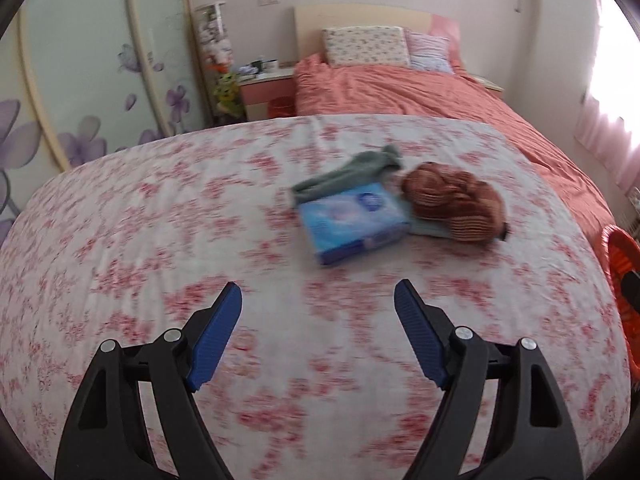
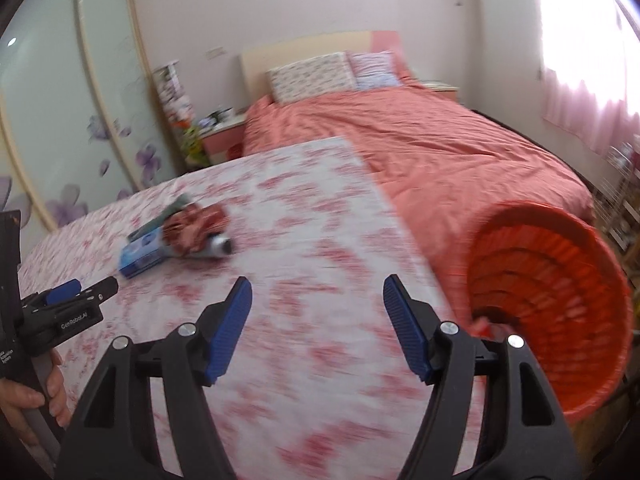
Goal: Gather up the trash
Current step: 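Move both tools back to the bed and grasp the red plaid scrunchie with the right tool, then grasp the blue tissue box with the left tool while the right tool lifts the scrunchie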
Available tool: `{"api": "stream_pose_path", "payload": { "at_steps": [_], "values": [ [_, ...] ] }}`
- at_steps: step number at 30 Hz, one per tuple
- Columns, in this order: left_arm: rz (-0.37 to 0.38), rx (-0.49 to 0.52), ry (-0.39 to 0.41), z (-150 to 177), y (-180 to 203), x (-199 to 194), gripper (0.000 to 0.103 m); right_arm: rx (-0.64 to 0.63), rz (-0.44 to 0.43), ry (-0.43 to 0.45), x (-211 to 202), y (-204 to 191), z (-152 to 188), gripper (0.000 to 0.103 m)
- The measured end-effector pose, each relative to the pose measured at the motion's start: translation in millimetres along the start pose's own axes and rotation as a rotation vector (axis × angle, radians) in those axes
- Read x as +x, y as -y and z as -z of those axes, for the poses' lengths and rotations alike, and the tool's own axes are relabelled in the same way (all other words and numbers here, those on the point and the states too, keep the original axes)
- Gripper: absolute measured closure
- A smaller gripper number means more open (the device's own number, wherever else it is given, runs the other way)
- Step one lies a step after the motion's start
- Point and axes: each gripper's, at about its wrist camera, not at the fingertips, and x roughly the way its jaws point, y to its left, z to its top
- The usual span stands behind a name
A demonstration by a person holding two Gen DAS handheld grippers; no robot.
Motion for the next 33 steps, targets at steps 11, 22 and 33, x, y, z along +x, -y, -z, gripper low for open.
{"api": "stream_pose_path", "payload": {
  "at_steps": [11, 22, 33],
  "values": [
    [-0.014, -0.08, -0.013, 0, -44, 18, 0.017, -0.017, -0.108, -0.083, 81, -98, -29, 0.06],
    [0.082, -0.118, -0.023, -19, -19, 35, 0.009, -0.015, -0.061, -0.073, 82, -81, -17, 0.092],
    [0.033, -0.068, -0.077, -36, 27, 65, 0.008, 0.074, 0.042, -0.103, 65, -21, -1, 0.092]
  ]
}}
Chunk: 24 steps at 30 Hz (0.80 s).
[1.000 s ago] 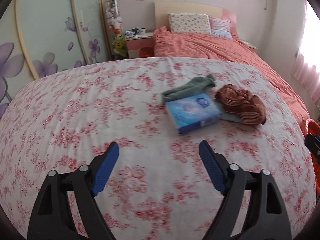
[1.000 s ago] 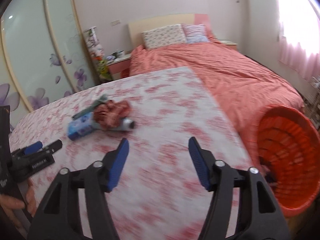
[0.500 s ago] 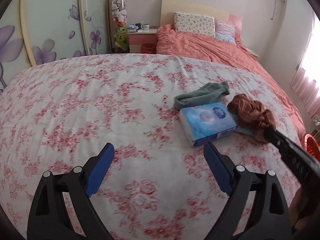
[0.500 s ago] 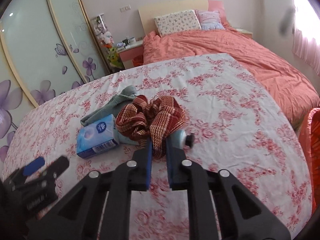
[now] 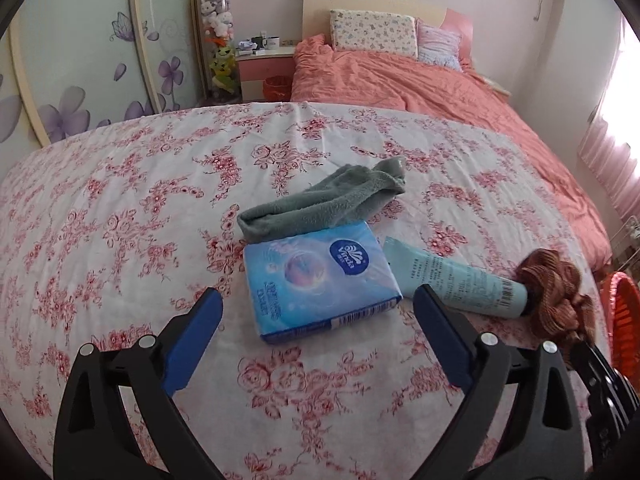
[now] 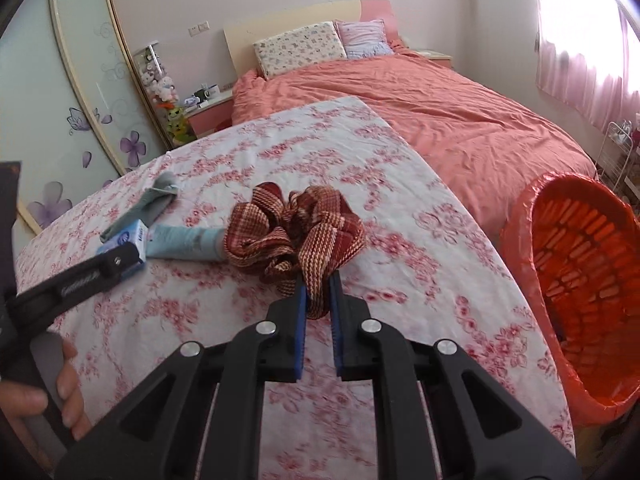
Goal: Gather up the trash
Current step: 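Grasp the blue tissue box with the left tool while the right tool lifts the scrunchie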
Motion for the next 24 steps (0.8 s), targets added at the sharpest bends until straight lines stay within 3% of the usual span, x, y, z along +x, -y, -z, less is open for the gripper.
{"api": "stream_pose_path", "payload": {
  "at_steps": [3, 5, 8, 18, 21, 24],
  "values": [
    [-0.024, -0.005, -0.015, -2, -1, 7, 0.01, -0.003, -0.002, 0.0, -1, 3, 2, 0.091],
    [-0.004, -0.013, -0.03, -2, -6, 10, 0.022, -0.008, -0.002, -0.001, -2, 2, 3, 0.091],
    [0.01, 0.011, -0.027, 5, -14, 6, 0.028, -0.015, -0.004, -0.005, -5, 3, 5, 0.091],
    [0.101, 0.102, -0.016, 54, -49, -34, 0.027, -0.04, -0.036, -0.036, -25, 3, 25, 0.091],
    [0.093, 0.102, -0.015, 64, -58, -43, 0.02, -0.043, -0.049, -0.045, -30, 0, 30, 0.089],
    [0.082, 0.065, -0.017, 64, -65, -43, 0.014, -0.035, -0.041, -0.044, -30, -2, 31, 0.069]
  ]
}}
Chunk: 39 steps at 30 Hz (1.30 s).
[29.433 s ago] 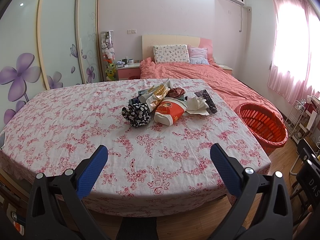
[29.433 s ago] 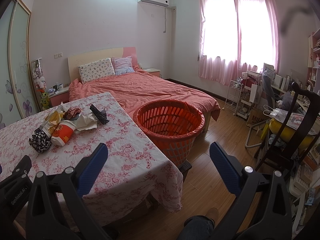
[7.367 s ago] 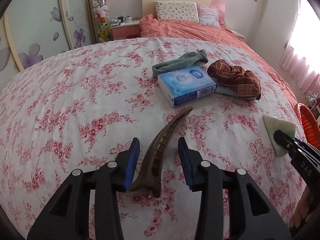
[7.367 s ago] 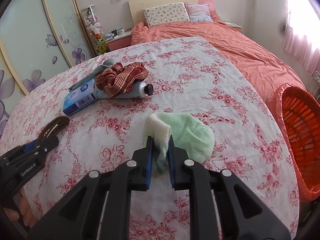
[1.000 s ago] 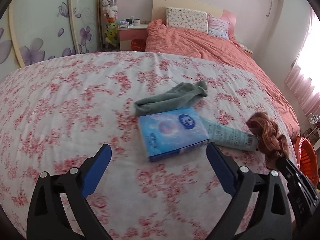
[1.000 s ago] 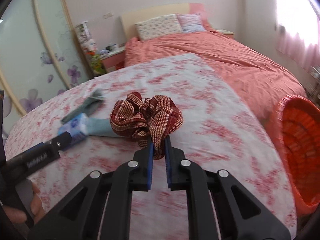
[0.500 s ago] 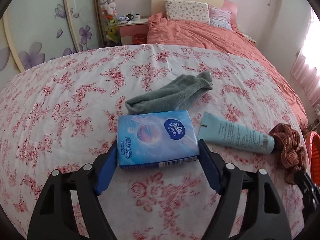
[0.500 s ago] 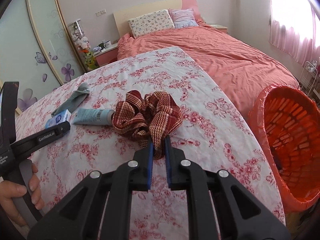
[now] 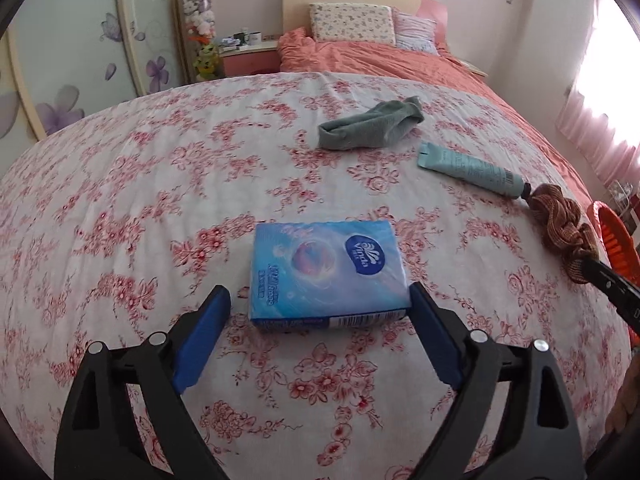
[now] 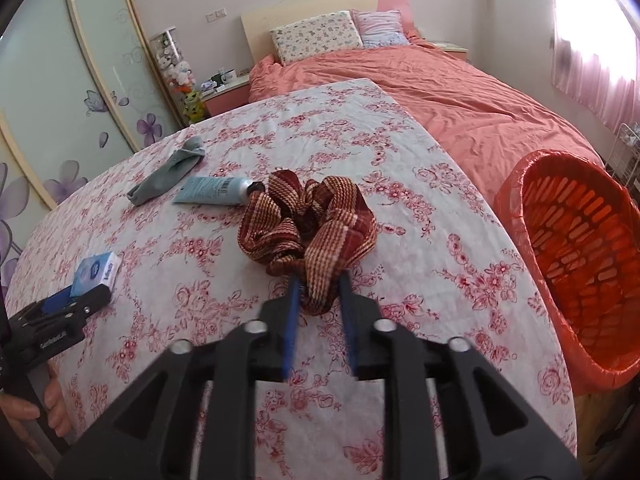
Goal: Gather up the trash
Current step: 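Grasp the blue tissue box with the left tool while the right tool lifts the scrunchie, then lift the tissue box with the left tool while the right tool holds the scrunchie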
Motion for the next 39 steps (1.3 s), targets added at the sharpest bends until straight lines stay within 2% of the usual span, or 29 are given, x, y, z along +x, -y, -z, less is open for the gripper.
{"api": "stream_pose_path", "payload": {
  "at_steps": [1, 2, 6, 11, 17, 19, 21, 25, 27, 39],
  "values": [
    [0.002, -0.016, -0.005, -2, -1, 1, 0.014, 0.009, -0.005, -0.004, 1, 0, 0, 0.064],
    [-0.001, -0.025, -0.004, -4, -1, 2, 0.013, 0.023, -0.011, -0.005, 1, 1, -1, 0.055],
    [-0.044, -0.019, 0.002, -6, 2, 7, 0.012, 0.045, 0.004, 0.008, 4, 1, -7, 0.044],
    [-0.093, -0.026, -0.012, -11, 4, 15, 0.012, 0.05, 0.037, 0.008, 17, -5, -19, 0.041],
    [-0.1, -0.034, -0.014, -11, 2, 15, 0.012, -0.02, 0.062, 0.012, 28, -22, -25, 0.039],
    [-0.1, -0.034, -0.014, -11, 1, 15, 0.012, -0.048, 0.065, 0.014, 30, -28, -24, 0.045],
    [-0.099, -0.035, -0.014, -11, 1, 15, 0.012, -0.061, 0.045, -0.009, 35, -31, -24, 0.066],
    [-0.099, -0.035, -0.014, -11, 1, 15, 0.012, -0.044, 0.005, -0.026, 38, -28, -26, 0.08],
    [-0.098, -0.036, -0.014, -11, 1, 15, 0.012, -0.044, 0.002, -0.024, 36, -27, -24, 0.082],
    [-0.099, -0.036, -0.014, -11, 1, 15, 0.012, -0.085, 0.07, -0.036, 24, -33, -7, 0.082]
  ]
}}
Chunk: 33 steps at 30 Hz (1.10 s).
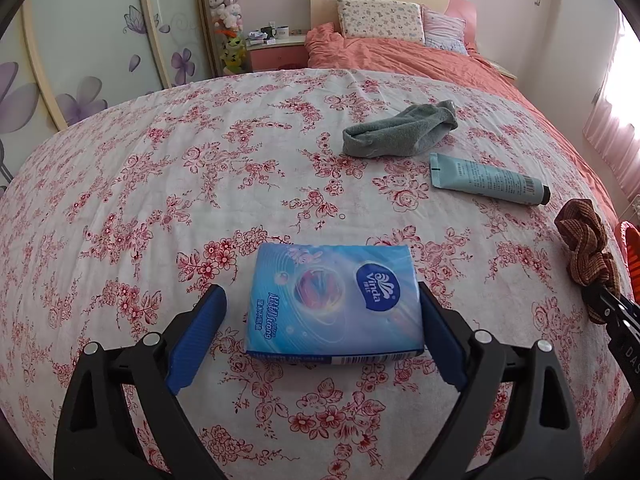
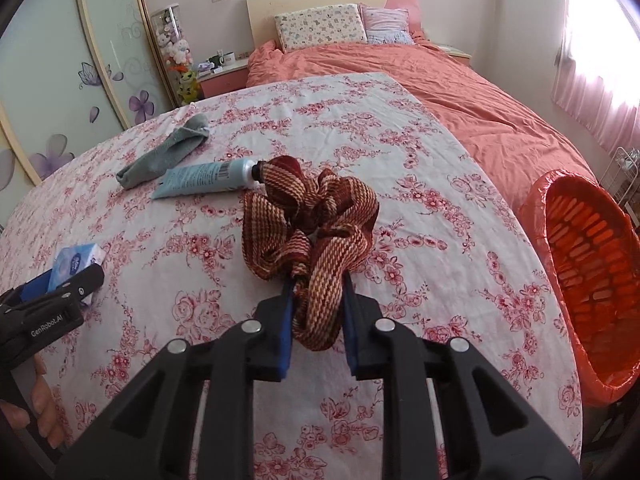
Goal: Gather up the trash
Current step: 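Lift the tissue box with the left tool while the right tool holds the scrunchie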
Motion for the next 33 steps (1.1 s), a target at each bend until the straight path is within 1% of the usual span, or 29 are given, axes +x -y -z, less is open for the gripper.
{"api": "stream_pose_path", "payload": {
  "at_steps": [8, 12, 25, 26, 30, 33],
  "values": [
    [-0.007, -0.008, 0.0, 0.9, -2.0, 0.3, 0.011, -0.021, 0.024, -0.005, 1.0, -3.2, 1.2, 0.081],
    [-0.015, -0.022, -0.001, 1.4, -5.2, 0.2, 0.011, -0.02, 0.023, -0.005, 1.2, -3.7, 1.3, 0.081],
    [-0.014, -0.022, -0.001, 1.2, -5.3, 0.3, 0.011, -0.021, 0.024, -0.005, 1.4, -3.8, 1.2, 0.08],
    [-0.009, -0.018, 0.002, 1.6, -5.0, -0.3, 0.012, -0.023, 0.026, -0.005, 1.4, -4.5, 1.2, 0.08],
    [0.003, 0.015, 0.015, 3.0, 1.3, -3.8, 0.026, -0.027, 0.028, -0.005, 1.2, -3.9, 1.6, 0.08],
    [0.007, 0.02, 0.02, 3.8, 3.6, -5.4, 0.03, -0.021, 0.001, 0.0, 0.2, -2.3, 1.5, 0.082]
  ]
}}
